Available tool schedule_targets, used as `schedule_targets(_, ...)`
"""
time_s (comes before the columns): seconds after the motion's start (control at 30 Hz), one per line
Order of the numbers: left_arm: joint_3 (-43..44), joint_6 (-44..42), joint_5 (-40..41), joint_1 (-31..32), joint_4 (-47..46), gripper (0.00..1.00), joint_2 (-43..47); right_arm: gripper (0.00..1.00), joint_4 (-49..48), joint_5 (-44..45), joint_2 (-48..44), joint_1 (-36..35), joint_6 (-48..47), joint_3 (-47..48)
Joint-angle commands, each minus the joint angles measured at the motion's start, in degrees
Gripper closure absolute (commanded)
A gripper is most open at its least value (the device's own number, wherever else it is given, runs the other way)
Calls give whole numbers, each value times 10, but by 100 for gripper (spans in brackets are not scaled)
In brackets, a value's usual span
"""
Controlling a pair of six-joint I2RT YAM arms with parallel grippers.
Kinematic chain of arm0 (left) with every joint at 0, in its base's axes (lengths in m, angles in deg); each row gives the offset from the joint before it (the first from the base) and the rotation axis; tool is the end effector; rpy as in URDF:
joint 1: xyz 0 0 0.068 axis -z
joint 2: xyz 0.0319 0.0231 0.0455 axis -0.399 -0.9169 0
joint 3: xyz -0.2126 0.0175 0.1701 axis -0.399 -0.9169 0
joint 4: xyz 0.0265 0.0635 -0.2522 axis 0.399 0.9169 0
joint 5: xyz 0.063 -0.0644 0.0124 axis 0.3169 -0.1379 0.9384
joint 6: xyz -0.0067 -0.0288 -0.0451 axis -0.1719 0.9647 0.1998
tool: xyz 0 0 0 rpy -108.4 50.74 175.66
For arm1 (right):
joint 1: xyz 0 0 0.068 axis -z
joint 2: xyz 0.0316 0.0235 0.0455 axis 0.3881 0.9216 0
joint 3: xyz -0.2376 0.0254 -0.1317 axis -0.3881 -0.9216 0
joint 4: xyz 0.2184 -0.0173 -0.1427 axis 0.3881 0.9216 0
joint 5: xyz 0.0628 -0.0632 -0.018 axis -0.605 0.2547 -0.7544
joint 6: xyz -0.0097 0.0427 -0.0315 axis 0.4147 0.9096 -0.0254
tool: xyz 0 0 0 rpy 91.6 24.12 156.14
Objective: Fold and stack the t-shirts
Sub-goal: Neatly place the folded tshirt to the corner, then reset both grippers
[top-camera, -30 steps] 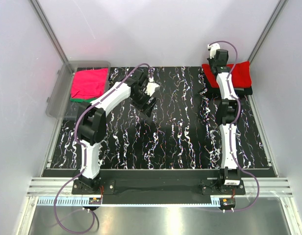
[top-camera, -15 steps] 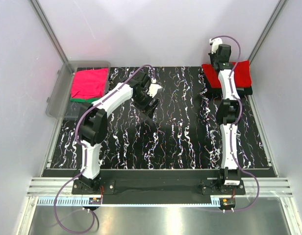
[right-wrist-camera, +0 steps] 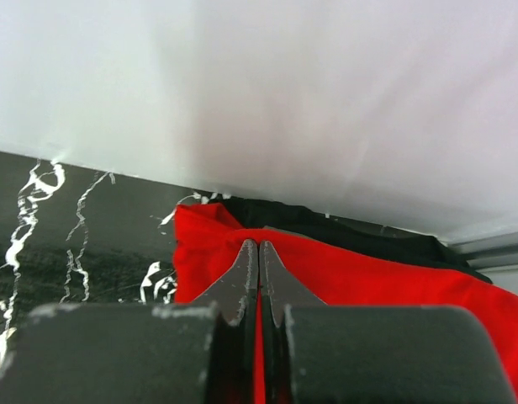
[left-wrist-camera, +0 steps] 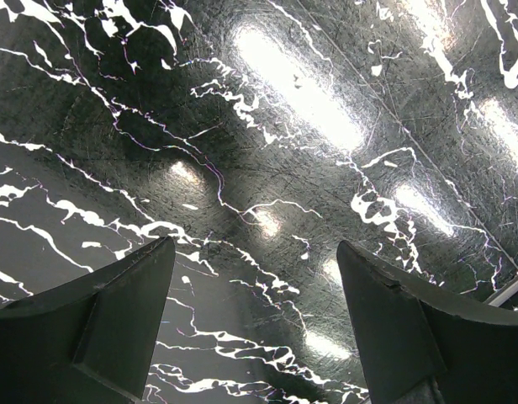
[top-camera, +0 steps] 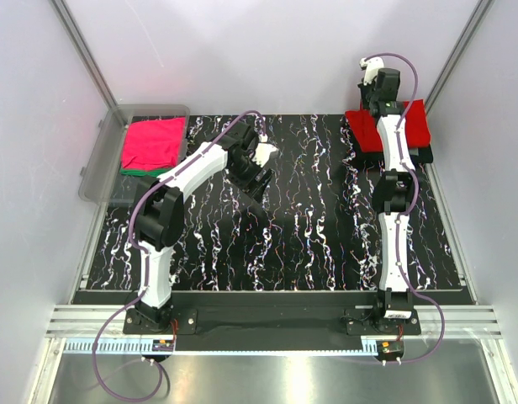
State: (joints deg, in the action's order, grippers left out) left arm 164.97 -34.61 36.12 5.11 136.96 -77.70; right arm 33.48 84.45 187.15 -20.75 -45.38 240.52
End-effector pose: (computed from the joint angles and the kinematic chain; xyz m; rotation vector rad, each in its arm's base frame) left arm 0.3739 -0.2170 0.2327 1.0798 2.5761 -0.5173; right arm 0.6039 -0.0199 0.2580 -0.3496 1.9128 -0.2058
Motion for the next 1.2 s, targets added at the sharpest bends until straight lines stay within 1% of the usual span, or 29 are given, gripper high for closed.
schedule_targets(0.0,8,-6,6,0,-12,16,16,100,-13,-25,-18,-14,3,23)
schedule_targets(0.3,14,-5,13,3,-11,15,10,99,-18,-27,12,-18,-8,18)
schedule_targets(0.37,19,-4,16,5,-9,15,8,84,-25,-5,15,-17,-11,18)
schedule_targets(0.4,21,-4,17,5,-8,14,7,67,-32,1,18,-18,-10,16)
schedule_targets(0.43,26,-5,19,6,-7,14,5,63,-33,-1,19,-17,-11,14)
schedule_targets(0.47,28,-6,20,7,-7,14,3,63,-32,-6,17,-17,-15,13)
schedule_targets(0.53,34,-5,20,9,-7,14,0,55,-29,-23,12,-17,-11,7)
schedule_targets(0.57,36,-6,20,11,-6,14,-2,53,-25,-28,2,-18,-8,8)
schedule_targets(0.63,44,-4,20,12,-6,14,-7,45,-16,-24,-12,-17,0,13)
schedule_targets(0.7,53,-4,20,13,-4,13,-9,43,-16,-7,-43,-17,13,16)
schedule_targets(0.73,55,-3,20,13,-3,13,-9,42,-16,-2,-54,-4,23,17)
schedule_targets(0.77,57,-4,19,13,-4,13,-8,41,-16,-3,-74,5,56,18)
schedule_targets(0.83,61,-6,20,13,-3,13,-10,40,-16,-6,-91,43,86,7)
schedule_targets(0.87,62,-6,18,12,-3,13,-12,39,-12,-9,-110,56,103,-16)
schedule_targets(0.93,68,-7,15,7,-3,13,-19,39,-5,-24,-129,87,112,-43)
schedule_targets(0.97,71,-6,14,5,-3,13,-25,38,6,-35,-146,96,120,-72)
schedule_targets(1.03,82,-9,2,-2,2,13,-30,38,26,-70,-164,112,125,-99)
schedule_targets(1.07,88,-10,-2,-11,12,13,-32,38,37,-82,-188,117,124,-116)
schedule_targets(1.1,97,-10,-2,-16,14,14,-32,37,57,-100,-204,117,117,-161)
schedule_targets(1.13,99,-10,13,-22,13,14,-27,37,68,-162,-223,117,108,-188)
schedule_targets(1.17,103,-10,26,-30,7,15,-18,36,86,-200,-260,115,89,-242)
